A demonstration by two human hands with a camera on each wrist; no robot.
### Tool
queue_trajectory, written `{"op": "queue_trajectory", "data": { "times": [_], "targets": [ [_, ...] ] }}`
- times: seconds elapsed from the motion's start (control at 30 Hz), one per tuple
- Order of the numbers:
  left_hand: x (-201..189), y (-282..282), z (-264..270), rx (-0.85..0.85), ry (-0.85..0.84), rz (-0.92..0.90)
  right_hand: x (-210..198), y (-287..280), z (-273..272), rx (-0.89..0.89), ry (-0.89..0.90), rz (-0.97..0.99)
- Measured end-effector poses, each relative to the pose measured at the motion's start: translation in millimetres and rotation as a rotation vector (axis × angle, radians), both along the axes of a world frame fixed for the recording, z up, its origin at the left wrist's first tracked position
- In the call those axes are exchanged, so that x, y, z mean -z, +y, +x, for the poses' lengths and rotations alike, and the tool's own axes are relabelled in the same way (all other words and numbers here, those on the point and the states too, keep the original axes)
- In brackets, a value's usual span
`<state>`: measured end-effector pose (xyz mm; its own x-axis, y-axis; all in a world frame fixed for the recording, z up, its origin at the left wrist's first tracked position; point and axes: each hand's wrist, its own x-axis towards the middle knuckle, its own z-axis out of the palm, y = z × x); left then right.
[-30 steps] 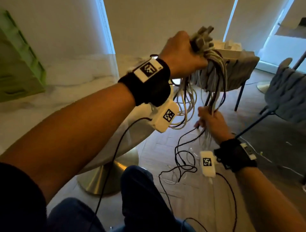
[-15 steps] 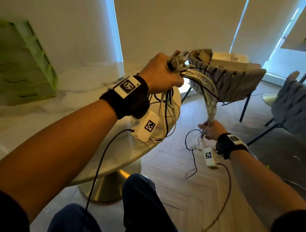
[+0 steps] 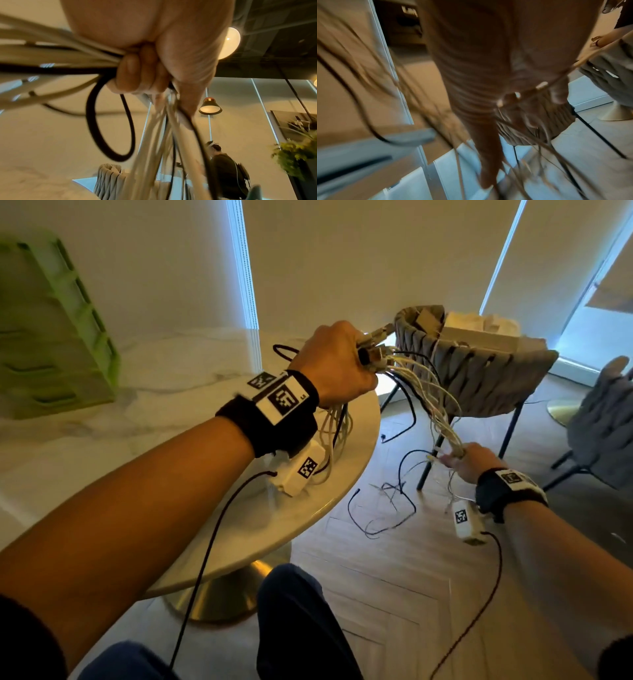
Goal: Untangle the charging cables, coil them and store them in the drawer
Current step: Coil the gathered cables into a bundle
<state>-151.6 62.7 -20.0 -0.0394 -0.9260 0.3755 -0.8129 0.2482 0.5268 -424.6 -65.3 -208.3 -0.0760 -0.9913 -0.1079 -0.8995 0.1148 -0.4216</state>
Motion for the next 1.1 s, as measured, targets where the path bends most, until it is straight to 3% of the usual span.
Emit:
{"op": "queue_trajectory", "data": {
  "times": [0.1, 0.17, 0.27, 0.33, 0.4, 0.47, 0.57, 0.7, 0.77, 0.83, 1.1],
  "targets": [
    [-3, -3, 2, 0.067, 0.011, 0.069, -10, 7, 4, -0.125, 0.007, 0.205],
    [-5, -3, 6, 0.152, 0.180, 0.092, -27, 11, 6, -0.158, -0.023, 0.265],
    [-9, -8, 6, 0.195, 0.462, -0.032, -57, 23, 13, -0.246, -0.031, 0.194],
    [-9, -13, 1, 0.130, 0.595, -0.111, -79, 37, 27, -0.343, -0.231, 0.052],
    [-7, -15, -8, 0.099, 0.717, -0.139, -109, 62, 50, -0.446, -0.573, -0.072],
    [-7, -16, -17, 0.105, 0.843, -0.138, -134, 89, 83, -0.588, -0.813, -0.056],
    [-13, -11, -24, 0.130, 0.988, -0.071, -148, 111, 131, -0.793, -0.856, -0.019],
    [-21, -5, -11, 0.266, 1.249, 0.047, -151, 121, 147, -0.787, -0.942, 0.032],
    [-24, -2, 4, 0.323, 1.372, 0.083, -140, 121, 137, -0.813, -0.895, 0.179],
    [-28, -2, 16, 0.335, 1.436, 0.100, -120, 115, 125, -0.758, -0.729, 0.134],
    [-8, 9, 3, 0.400, 1.298, 0.224, 1, 86, 89, -0.321, -0.362, -0.088]
  ]
}}
